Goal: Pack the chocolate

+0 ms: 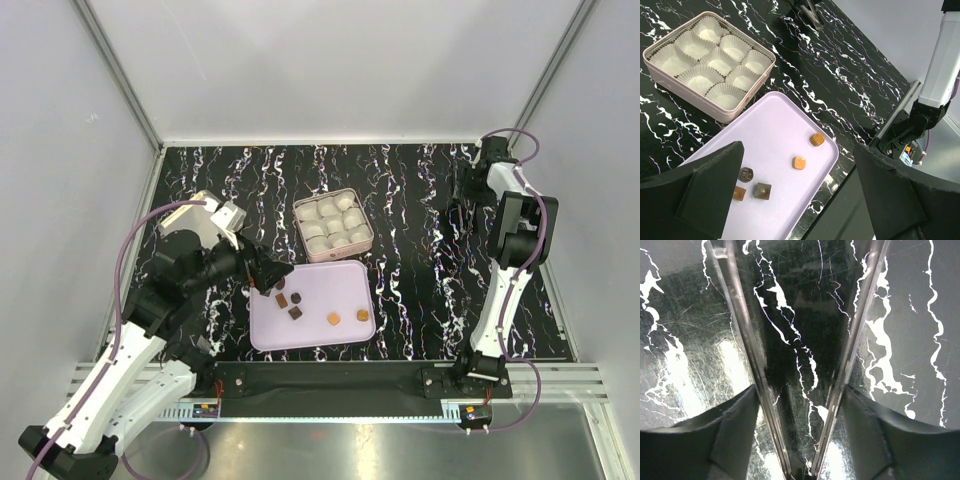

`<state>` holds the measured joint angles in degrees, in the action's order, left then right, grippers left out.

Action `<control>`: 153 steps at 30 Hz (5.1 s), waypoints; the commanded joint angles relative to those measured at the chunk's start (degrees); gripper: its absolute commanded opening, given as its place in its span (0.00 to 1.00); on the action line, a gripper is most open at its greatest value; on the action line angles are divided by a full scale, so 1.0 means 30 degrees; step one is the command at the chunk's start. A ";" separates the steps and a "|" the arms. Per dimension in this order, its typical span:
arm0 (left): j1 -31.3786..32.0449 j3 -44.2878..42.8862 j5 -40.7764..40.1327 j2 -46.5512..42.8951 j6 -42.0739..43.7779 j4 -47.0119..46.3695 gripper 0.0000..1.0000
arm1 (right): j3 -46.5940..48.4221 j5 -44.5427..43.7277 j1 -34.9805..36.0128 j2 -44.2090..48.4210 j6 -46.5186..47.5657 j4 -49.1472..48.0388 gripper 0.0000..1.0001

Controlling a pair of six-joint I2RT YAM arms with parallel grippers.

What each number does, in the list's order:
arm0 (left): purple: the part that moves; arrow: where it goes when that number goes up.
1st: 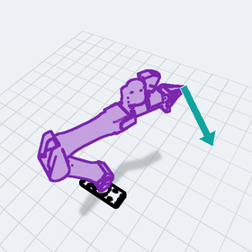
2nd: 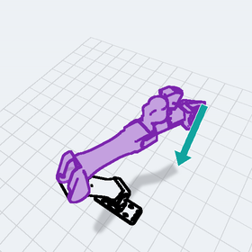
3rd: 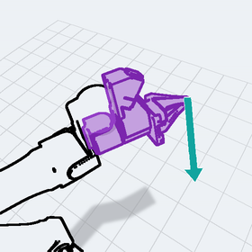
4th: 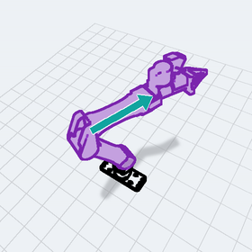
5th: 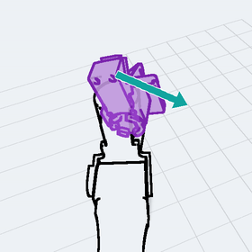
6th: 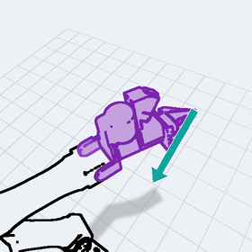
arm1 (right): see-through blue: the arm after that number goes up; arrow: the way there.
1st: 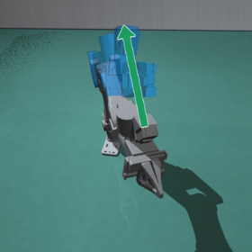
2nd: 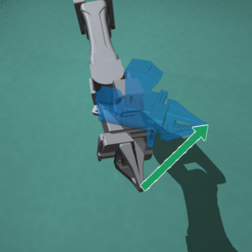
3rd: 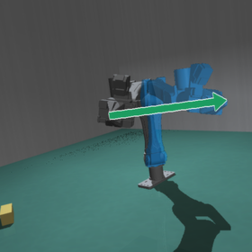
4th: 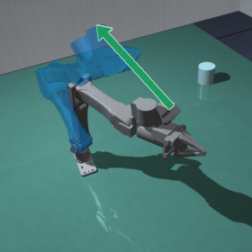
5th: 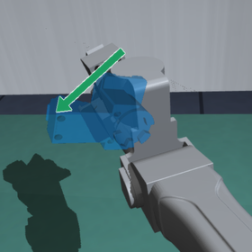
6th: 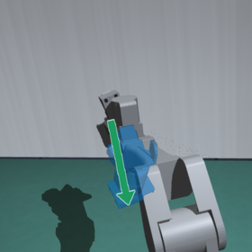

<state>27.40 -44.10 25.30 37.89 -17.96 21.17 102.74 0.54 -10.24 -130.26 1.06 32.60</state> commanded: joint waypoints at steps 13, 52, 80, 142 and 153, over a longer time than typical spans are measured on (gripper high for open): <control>-0.0373 -0.0008 0.0707 -0.0119 -0.0050 -0.0669 0.99 | -0.0378 -0.0091 0.0395 0.6031 -0.3018 0.5186 0.57; -0.1135 -0.0155 -0.1577 0.0290 0.0155 0.0004 0.99 | -1.4464 0.6296 1.2289 2.8153 -0.9141 0.7972 0.47; -0.1281 -0.0184 -0.1988 0.0436 0.0302 0.0180 0.99 | -1.4938 0.0847 2.0376 2.5958 -0.9084 0.9143 0.49; -0.1369 -0.0155 -0.1783 0.0261 0.0243 0.0151 0.99 | -1.6786 -0.0032 2.2837 2.3849 -1.2218 0.8557 0.46; -0.1369 -0.0213 -0.1871 0.0203 0.0243 0.0238 0.99 | -1.4039 -0.0062 2.2866 2.3820 -1.2073 0.8382 0.40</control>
<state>23.62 -44.10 19.35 39.22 -17.91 23.55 54.30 0.99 57.76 -58.83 -34.98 59.70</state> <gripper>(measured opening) 0.988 0.417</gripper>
